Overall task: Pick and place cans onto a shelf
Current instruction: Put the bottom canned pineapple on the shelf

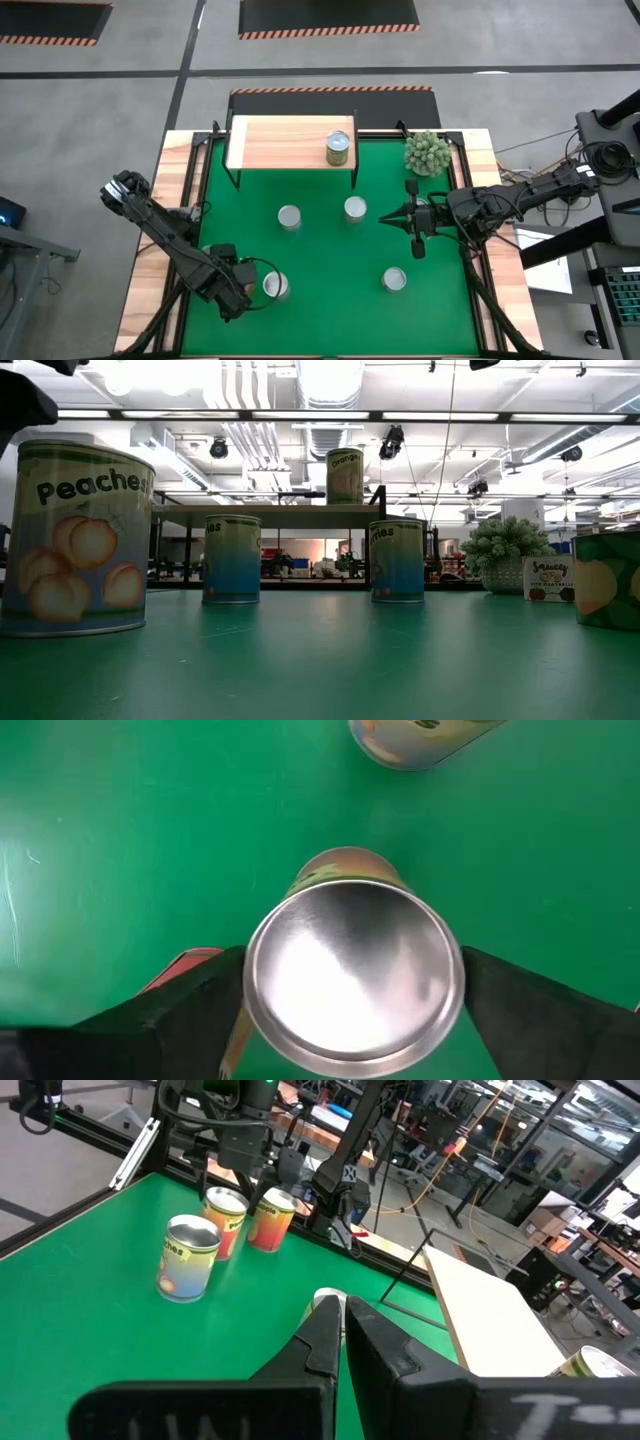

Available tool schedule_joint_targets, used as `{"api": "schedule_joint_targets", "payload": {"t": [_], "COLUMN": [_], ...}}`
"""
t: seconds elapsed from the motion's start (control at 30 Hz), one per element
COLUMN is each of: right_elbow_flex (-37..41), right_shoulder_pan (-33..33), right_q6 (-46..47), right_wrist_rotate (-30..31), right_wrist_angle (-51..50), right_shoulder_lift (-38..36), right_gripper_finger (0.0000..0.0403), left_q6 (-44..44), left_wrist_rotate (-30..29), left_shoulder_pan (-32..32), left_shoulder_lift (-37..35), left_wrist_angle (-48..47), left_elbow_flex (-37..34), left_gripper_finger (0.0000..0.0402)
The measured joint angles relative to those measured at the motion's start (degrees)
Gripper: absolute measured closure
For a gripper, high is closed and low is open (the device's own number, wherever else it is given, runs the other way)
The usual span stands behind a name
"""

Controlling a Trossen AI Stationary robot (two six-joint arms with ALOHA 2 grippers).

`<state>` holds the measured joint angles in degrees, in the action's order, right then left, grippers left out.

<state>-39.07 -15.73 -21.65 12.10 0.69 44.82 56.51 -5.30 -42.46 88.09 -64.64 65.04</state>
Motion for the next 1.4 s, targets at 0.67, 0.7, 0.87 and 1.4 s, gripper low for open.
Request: {"api": "schedule_joint_targets", "payload": {"t": [0.67, 0.7, 0.87, 1.4], "right_elbow_flex": [0.0, 0.0, 0.0, 0.0], "right_shoulder_pan": [0.0, 0.0, 0.0, 0.0], "right_q6": [-0.3, -0.3, -0.4, -0.4], "right_wrist_rotate": [0.0, 0.0, 0.0, 0.0], "right_wrist_angle": [0.0, 0.0, 0.0, -0.2], "right_shoulder_lift": [0.0, 0.0, 0.0, -0.2], "right_gripper_finger": [0.0394, 0.0394, 0.0394, 0.0394], "left_q6": [1.0, 1.0, -1.2, -32.3], "left_wrist_rotate": [-6.6, -9.0, -20.7, -29.6], "left_shoulder_pan": [3.6, 4.4, 10.1, 39.1], "left_shoulder_lift": [0.0, -0.1, -0.1, -0.1], "left_wrist_angle": [-15.7, -17.5, -24.4, -21.6], "left_elbow_flex": [20.1, 22.6, 33.9, 48.6], "left_gripper_finger": [0.0098, 0.0098, 0.0098, 0.0092]}}
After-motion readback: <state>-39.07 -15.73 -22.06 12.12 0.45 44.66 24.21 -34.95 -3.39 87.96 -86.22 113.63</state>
